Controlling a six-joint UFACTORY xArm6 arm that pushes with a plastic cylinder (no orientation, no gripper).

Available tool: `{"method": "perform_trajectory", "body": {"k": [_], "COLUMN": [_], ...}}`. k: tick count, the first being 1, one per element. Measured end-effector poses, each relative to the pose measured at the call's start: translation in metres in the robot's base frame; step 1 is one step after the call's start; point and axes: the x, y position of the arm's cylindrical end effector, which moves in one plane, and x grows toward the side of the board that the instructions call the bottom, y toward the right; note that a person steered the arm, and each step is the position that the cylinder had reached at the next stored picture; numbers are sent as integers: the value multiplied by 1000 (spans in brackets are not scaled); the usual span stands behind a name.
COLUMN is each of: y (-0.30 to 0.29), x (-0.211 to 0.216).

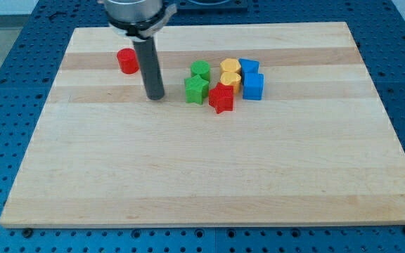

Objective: Move the red circle towards center left

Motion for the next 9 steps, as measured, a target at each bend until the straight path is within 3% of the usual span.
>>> {"method": "perform_trajectory", "body": {"k": [3, 4, 5, 7, 8, 9], "y": [58, 43, -6, -137, -200, -213], "x": [0, 8, 30, 28, -15, -56]}}
